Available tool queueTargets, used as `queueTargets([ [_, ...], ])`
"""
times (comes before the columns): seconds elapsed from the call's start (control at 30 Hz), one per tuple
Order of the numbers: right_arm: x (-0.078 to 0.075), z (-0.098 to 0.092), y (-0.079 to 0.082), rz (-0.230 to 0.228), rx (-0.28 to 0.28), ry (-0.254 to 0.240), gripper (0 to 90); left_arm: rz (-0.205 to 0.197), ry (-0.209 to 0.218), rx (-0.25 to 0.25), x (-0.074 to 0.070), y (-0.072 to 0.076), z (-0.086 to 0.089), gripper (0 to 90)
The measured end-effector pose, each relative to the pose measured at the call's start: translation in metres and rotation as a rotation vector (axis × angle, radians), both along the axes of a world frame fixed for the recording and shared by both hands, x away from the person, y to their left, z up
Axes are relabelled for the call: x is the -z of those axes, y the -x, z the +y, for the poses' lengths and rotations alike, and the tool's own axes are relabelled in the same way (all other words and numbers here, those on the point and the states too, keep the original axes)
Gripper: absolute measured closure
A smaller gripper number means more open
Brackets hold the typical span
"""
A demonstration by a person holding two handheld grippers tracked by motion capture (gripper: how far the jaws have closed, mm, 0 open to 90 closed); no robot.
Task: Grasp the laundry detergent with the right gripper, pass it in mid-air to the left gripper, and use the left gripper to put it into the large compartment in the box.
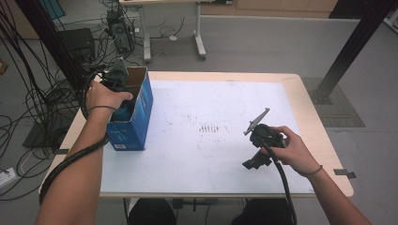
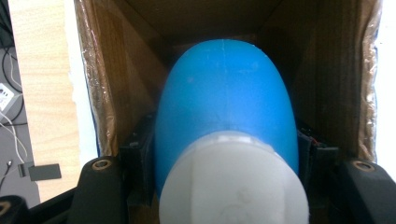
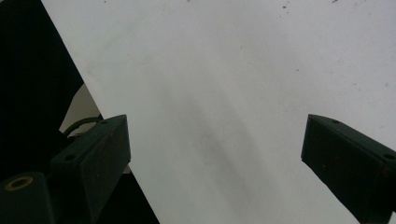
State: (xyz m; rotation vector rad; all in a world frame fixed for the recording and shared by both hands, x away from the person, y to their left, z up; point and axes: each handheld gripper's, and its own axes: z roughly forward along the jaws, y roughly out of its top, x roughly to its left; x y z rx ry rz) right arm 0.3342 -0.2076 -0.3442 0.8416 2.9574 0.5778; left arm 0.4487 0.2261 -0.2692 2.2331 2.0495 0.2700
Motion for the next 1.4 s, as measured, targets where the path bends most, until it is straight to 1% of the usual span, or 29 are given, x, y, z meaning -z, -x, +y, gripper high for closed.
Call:
queueTargets([
  [0.13, 0.0003, 0.0002, 0.0002, 0.000, 0.000, 0.000, 8.3, -0.002, 0.002, -0.006, 0.0000, 0.0005, 0.0006, 37.7],
  [0.37, -0.0004, 0.0005, 0.0007, -0.004, -0.001, 0.003, 8.3, 0.009, -0.010, -0.008, -0.0005, 0.0000, -0.0019, 37.7],
  [0.67, -0.0009, -0.0012, 0.0007, -0.005, 0.006, 0.005, 8.3, 0.011, -0.008, -0.015, -0.0006, -0.0001, -0.0014, 37.7],
  [0.93, -0.0009, 0.0007, 0.0009, -0.005, 0.001, 0.007, 8.3, 0.009, -0.009, -0.017, -0.0005, 0.0003, -0.0020, 37.7],
  [1.4, -0.0011, 0.0015, 0.0008, -0.005, -0.001, 0.009, 8.4, 0.006, 0.000, -0.027, -0.0005, 0.0013, 0.0000, 37.7],
])
